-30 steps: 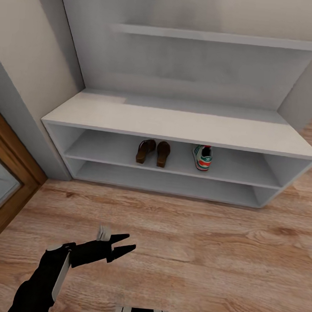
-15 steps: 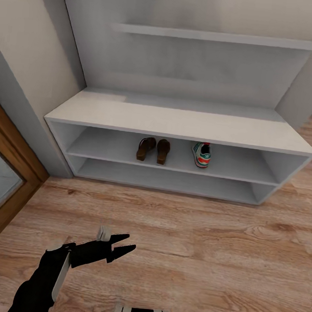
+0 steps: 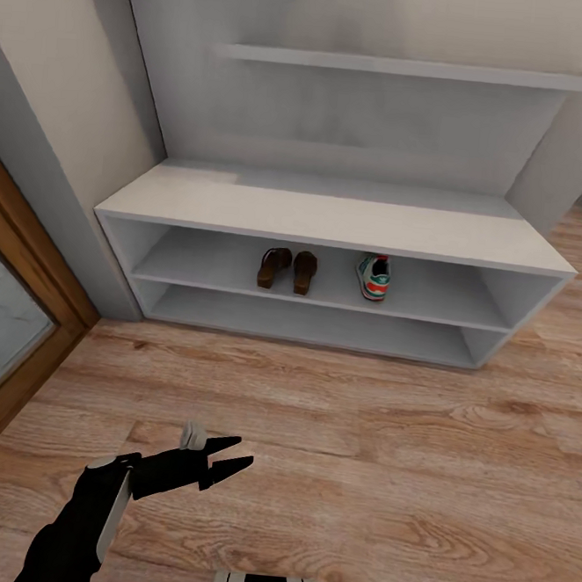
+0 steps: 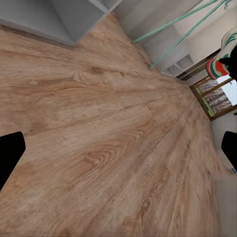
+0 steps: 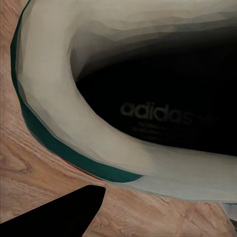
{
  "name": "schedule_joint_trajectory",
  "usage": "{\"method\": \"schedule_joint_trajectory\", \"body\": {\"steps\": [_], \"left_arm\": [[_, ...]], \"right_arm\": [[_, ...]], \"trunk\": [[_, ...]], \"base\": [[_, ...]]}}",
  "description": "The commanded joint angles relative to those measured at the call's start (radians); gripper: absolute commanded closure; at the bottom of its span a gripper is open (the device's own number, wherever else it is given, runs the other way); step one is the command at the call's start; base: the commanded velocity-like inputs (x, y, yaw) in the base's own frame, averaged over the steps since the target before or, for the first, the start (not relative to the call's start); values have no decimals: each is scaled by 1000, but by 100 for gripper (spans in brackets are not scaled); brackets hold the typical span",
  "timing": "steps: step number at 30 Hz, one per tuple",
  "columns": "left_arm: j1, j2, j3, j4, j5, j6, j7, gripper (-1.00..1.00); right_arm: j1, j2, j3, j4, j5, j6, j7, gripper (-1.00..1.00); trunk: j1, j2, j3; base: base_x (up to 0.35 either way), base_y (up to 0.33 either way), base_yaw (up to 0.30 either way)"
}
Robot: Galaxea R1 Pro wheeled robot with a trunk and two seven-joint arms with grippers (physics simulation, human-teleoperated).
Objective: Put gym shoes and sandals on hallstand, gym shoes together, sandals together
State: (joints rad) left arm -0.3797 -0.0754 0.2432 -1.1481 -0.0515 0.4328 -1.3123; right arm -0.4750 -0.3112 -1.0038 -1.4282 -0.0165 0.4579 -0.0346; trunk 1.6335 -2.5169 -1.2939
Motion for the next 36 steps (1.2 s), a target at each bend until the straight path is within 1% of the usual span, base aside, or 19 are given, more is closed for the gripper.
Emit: {"method": "schedule_joint_trajectory", "body": {"steps": [1, 5, 7, 8, 9, 11, 12, 14, 16, 23, 24, 26, 27, 28, 29, 31, 33, 34, 36], "left_arm": [[-1, -1, 4, -1, -7, 11, -7, -100], [-1, -1, 10, -1, -6, 11, -7, -100], [-1, 0, 14, -1, -5, 11, -6, -100], [-1, 0, 18, -1, -6, 11, -6, -100], [-1, 0, 26, -1, -5, 11, -6, -100], [-1, 0, 32, -1, -6, 11, -5, -100], [-1, 0, 34, -1, -6, 11, -5, -100], [-1, 0, 36, -2, -7, 11, -5, -100], [-1, 0, 37, -2, -7, 11, -5, -100], [-1, 0, 37, -1, -11, 11, 0, -100], [-1, 0, 37, -1, -12, 11, 0, -100], [-1, 0, 37, -1, -13, 11, 1, -100], [-1, 0, 37, -1, -14, 11, 2, -100], [-1, 0, 37, -1, -14, 11, 2, -100], [-1, 0, 37, -2, -14, 11, 2, -100], [-1, 0, 37, -2, -14, 11, 2, -100], [0, 1, 38, -2, -14, 11, 2, -100], [3, 1, 39, -2, -14, 11, 2, -100], [5, 2, 39, -2, -15, 11, 2, -100]], "right_arm": [[-1, 0, 1, -1, -2, 5, -4, 100], [-1, 1, 1, 0, 17, 5, -3, 100], [-1, 19, 2, 1, 37, 5, -2, 100], [-1, 46, 4, 0, 43, 5, -2, 100], [-1, 100, 15, 1, 50, 5, -3, 100], [-1, 171, 57, 1, 71, 5, -5, 100], [-1, 197, 89, 1, 92, 5, -6, 100], [-1, 226, 164, 4, 149, 4, -7, 100], [-1, 238, 222, 10, 191, 4, -6, 100], [-1, 246, 286, 33, 225, 4, 0, 100], [-1, 246, 311, 34, 226, 4, 0, 100], [-1, 247, 403, 35, 225, 5, 1, 100], [-1, 247, 493, 35, 223, 6, 1, 100], [-1, 247, 552, 35, 222, 6, 1, 100], [-1, 247, 629, 35, 221, 7, 1, 100], [-1, 247, 731, 35, 219, 39, 1, 100], [-1, 248, 762, 35, 219, 121, 1, 100], [-3, 248, 778, 34, 219, 225, 1, 100], [-5, 247, 784, 33, 219, 303, 2, 100]], "trunk": [[0, 0, -1], [0, 0, -1], [0, 0, -1], [0, 0, -1], [0, 0, -1], [0, 0, -1], [0, 0, -1], [0, 0, -1], [0, 0, -1], [0, 0, -1], [0, 0, -1], [0, 0, -1], [0, 0, -1], [0, 0, -1], [0, 0, -1], [0, 0, -1], [0, 0, -1], [0, 0, -1], [0, 0, -1]], "base": [[0, 0, 0], [0, 0, 0], [0, 0, 0], [0, 0, 0], [0, 0, 0], [0, 0, 0], [0, 0, 0], [0, 0, 0], [0, 0, 0], [0, 0, 0], [0, 0, 0], [0, 0, 0], [0, 0, 0], [0, 0, 0], [0, 0, 0], [0, 0, 0], [0, 0, 0], [0, 0, 0], [0, 0, 0]]}}
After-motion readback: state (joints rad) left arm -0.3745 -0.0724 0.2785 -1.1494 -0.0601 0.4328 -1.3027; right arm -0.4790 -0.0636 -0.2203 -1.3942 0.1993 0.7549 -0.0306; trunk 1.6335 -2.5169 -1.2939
